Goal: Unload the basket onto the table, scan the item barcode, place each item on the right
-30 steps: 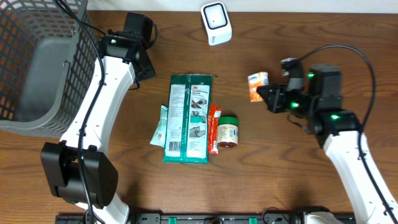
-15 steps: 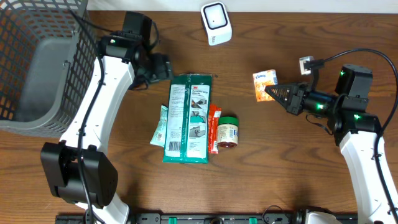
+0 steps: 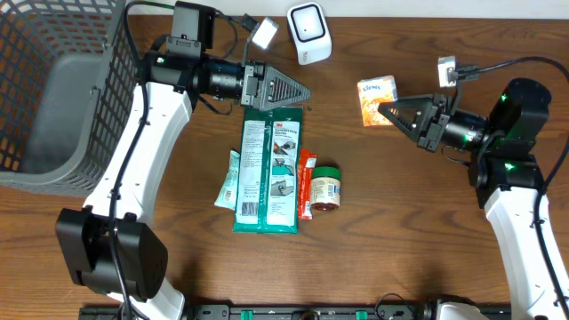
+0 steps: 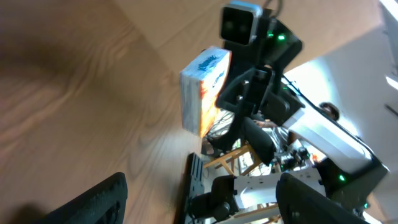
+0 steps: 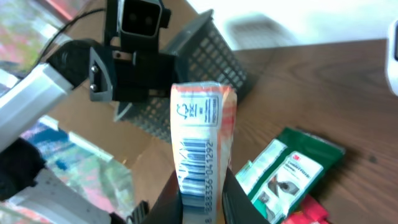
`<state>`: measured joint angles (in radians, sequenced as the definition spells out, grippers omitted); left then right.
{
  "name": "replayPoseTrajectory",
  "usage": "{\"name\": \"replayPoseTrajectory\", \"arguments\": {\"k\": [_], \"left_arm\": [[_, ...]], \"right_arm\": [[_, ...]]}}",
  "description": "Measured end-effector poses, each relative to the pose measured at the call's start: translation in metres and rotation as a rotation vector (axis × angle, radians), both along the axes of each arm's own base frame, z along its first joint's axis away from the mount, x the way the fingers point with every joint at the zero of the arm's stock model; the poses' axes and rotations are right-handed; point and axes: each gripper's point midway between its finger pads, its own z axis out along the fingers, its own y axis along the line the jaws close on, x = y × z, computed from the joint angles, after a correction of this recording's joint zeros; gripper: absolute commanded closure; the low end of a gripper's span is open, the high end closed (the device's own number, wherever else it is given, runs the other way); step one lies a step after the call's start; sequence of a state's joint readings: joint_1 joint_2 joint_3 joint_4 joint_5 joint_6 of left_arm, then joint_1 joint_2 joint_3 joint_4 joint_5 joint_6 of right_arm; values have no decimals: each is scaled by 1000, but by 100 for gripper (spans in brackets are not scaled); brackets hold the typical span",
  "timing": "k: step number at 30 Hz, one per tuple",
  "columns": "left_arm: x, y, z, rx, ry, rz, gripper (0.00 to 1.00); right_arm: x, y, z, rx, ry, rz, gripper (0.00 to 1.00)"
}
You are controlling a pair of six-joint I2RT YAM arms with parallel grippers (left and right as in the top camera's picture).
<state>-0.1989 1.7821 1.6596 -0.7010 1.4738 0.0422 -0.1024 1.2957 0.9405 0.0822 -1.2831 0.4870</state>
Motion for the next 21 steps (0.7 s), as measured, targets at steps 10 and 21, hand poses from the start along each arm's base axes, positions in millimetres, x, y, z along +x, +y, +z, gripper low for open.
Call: {"name": "replayPoseTrajectory", "arguments": {"k": [10, 21], "left_arm": [[-6, -22, 15, -61, -172, -77, 33], [-15, -66, 23, -58, -297, -118, 41]], "right_arm": [[-7, 34, 24, 58, 5, 71, 94], [-5, 46, 29, 70, -3, 55, 93]]}}
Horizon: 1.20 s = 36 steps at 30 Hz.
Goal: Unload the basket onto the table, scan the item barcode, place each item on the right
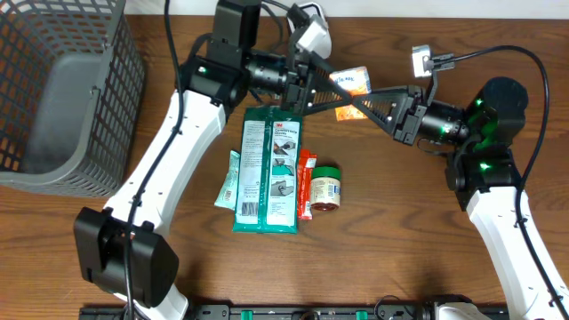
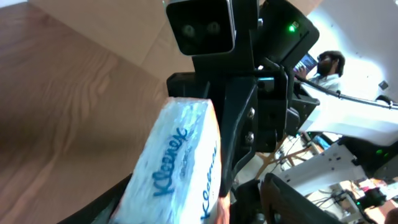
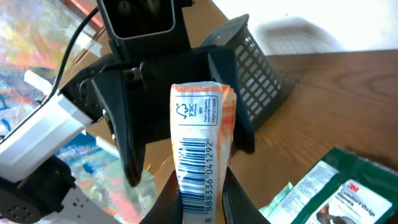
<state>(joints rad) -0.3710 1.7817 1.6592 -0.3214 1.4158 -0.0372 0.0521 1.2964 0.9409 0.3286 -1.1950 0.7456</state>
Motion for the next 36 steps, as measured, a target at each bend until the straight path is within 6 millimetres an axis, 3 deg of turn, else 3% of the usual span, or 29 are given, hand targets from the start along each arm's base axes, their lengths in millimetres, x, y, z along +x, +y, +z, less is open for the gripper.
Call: {"name": "replayPoseTrajectory", "arguments": {"k": [2, 6, 11, 17, 19, 22, 24, 30, 32, 36], "left_arm": [[-2, -4, 2, -2, 3, -6, 43], [-5, -9, 2, 2, 20, -12, 58], [-4, -10, 2, 8, 30, -3, 64], [0, -11, 6, 1, 23, 9, 80], [1, -12, 9, -6, 19, 12, 81], [5, -11, 15, -19, 15, 20, 81], [5, -10, 19, -30, 21, 14, 81], [9, -8, 28, -39, 79, 26, 82], [13, -3, 28, -33, 116, 41, 88], [19, 3, 29, -27, 162, 66, 90]], "right_arm": [[0, 0, 3, 2, -15, -3, 93], [1, 0, 5, 3, -30, -6, 93], [3, -1, 5, 3, -32, -17, 92], [5, -2, 7, 4, -49, -32, 87], [6, -2, 9, 4, -58, -41, 75], [12, -5, 10, -3, -75, -76, 50], [15, -7, 10, -9, -91, -96, 44], [18, -13, 12, -12, -109, -110, 46], [14, -11, 12, -13, -113, -86, 47], [7, -8, 13, -13, -132, -43, 48]]}}
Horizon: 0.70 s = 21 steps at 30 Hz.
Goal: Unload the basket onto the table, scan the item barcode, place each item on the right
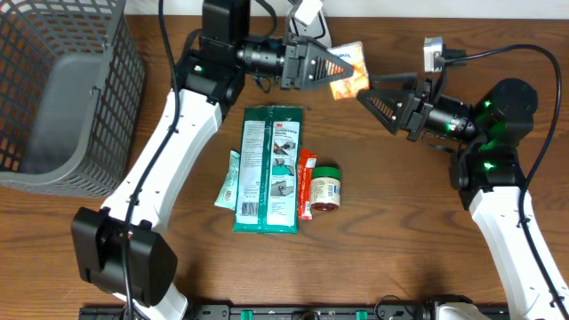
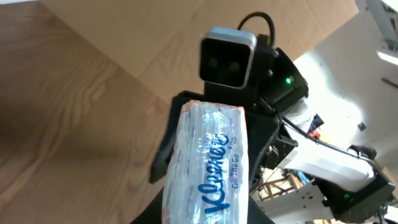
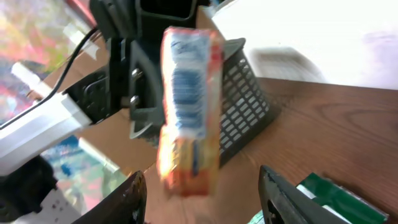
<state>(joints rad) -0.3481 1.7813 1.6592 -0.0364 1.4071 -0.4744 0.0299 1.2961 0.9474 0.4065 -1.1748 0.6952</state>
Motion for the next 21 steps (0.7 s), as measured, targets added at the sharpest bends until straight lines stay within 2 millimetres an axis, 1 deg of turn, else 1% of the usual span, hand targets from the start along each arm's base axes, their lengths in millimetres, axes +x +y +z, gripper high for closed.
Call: {"name": "replayPoseTrajectory", "arguments": {"k": [2, 5, 7, 8, 9, 12, 13, 18, 21], "left_arm": [[0, 1, 0, 1, 9, 2, 90], [0, 0, 0, 3, 23, 0, 90], [0, 0, 0, 4, 27, 0, 90], [0, 0, 0, 4, 29, 0, 90], [0, 0, -1, 5, 31, 1, 90], [-1, 0, -2, 10, 45, 0, 90], [-1, 0, -3, 12, 52, 0, 90], [-2, 0, -3, 14, 60, -3, 90], [-3, -1, -3, 15, 67, -7, 90]], "right_arm": [[-3, 1, 0, -1, -3, 19, 49], [-7, 3, 0, -4, -5, 46, 57], [-9, 3, 0, -5, -12, 55, 65], [-10, 3, 1, -6, -17, 59, 66], [-10, 4, 1, -6, -21, 62, 66], [-11, 4, 5, -7, -55, 66, 60], [-12, 4, 7, -7, -72, 67, 60], [-11, 4, 8, -7, -80, 65, 64], [-11, 4, 8, -8, -79, 64, 68]]}}
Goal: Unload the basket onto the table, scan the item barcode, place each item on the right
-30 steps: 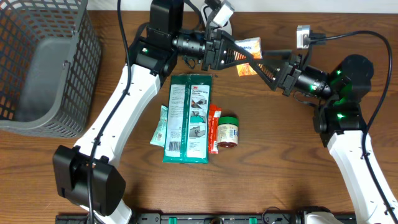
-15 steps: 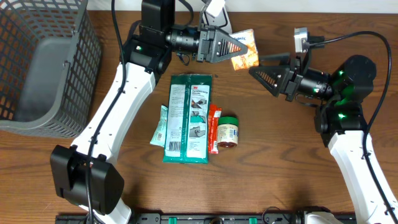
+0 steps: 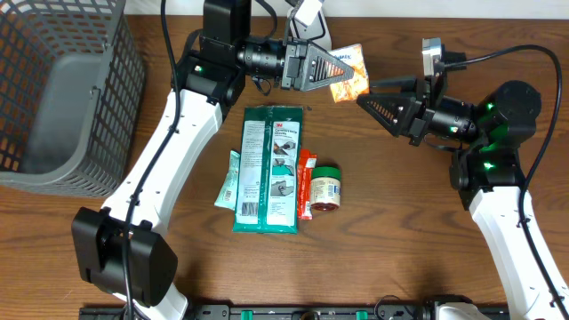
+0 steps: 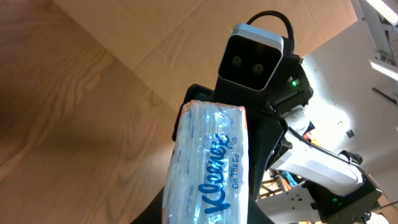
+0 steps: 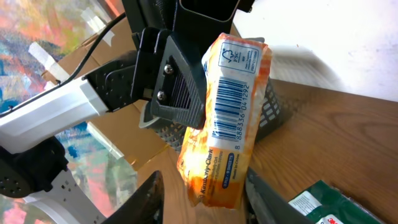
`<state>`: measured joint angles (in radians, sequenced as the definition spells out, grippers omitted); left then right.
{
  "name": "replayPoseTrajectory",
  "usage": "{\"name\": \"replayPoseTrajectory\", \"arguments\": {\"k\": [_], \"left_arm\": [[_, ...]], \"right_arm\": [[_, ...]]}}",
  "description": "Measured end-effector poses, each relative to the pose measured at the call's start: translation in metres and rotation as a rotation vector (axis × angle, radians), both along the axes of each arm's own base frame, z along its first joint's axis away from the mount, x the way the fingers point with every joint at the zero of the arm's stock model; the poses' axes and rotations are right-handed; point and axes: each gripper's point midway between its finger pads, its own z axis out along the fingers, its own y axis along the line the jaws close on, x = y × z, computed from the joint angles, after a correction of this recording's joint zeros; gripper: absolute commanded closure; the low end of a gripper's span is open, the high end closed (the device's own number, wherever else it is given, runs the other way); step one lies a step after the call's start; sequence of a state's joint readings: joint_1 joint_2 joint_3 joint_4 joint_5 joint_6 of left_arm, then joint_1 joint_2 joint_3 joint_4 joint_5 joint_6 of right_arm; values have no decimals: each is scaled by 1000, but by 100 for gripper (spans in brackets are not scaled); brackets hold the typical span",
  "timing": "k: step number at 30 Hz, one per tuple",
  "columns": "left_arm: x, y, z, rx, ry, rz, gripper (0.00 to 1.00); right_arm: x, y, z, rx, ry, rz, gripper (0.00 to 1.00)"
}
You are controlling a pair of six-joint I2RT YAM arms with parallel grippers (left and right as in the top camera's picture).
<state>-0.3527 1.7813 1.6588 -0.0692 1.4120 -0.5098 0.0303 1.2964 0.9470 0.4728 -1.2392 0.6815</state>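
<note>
The orange and blue Kleenex tissue pack (image 3: 348,76) is held above the back middle of the table, with my left gripper (image 3: 331,69) shut on it. In the left wrist view the pack (image 4: 210,155) fills the space between the jaws of the left gripper (image 4: 205,211). Its barcode side (image 5: 235,93) faces the right wrist camera. My right gripper (image 3: 380,105) stands open just right of the pack, not touching it; its dark fingers (image 5: 148,199) frame the pack's lower end. A white scanner (image 3: 305,11) shows partly behind the left arm.
A green 3M packet (image 3: 269,169), a teal sachet (image 3: 228,180), a red stick pack (image 3: 307,182) and a green-lidded jar (image 3: 326,188) lie mid-table. A grey wire basket (image 3: 53,89) stands at the back left.
The pack in my left gripper has tilted a little, and its barcode now shows sharply to the right wrist camera. The right gripper remains open close beside it.
My right gripper held the tissue pack over the right side while the left was open near the green packet. Then both met at the back middle, with the pack between the left's fingers. After that the left was shut on it and the right open, as now.
</note>
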Motion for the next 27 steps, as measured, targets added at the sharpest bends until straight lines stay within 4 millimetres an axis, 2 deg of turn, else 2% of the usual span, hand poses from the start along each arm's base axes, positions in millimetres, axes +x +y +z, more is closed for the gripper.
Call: {"name": "replayPoseTrajectory", "arguments": {"k": [10, 17, 18, 20, 26, 27], "left_arm": [[-7, -7, 0, 0, 11, -26, 89], [-4, -5, -2, 8, 24, -9, 83], [-3, -4, -3, 10, 28, -5, 78], [-1, -1, -6, 12, 35, 3, 75], [6, 2, -7, 15, 27, 30, 75], [6, 2, -7, 15, 26, 33, 78]], "right_arm": [[1, 1, -1, -11, -25, -4, 99], [6, 5, -12, -29, 31, -36, 99], [7, 7, -13, -34, 37, -48, 99], [9, 11, -15, -42, 45, -68, 99], [11, 27, -19, -56, 41, -100, 99], [12, 29, -19, -57, 41, -106, 99]]}}
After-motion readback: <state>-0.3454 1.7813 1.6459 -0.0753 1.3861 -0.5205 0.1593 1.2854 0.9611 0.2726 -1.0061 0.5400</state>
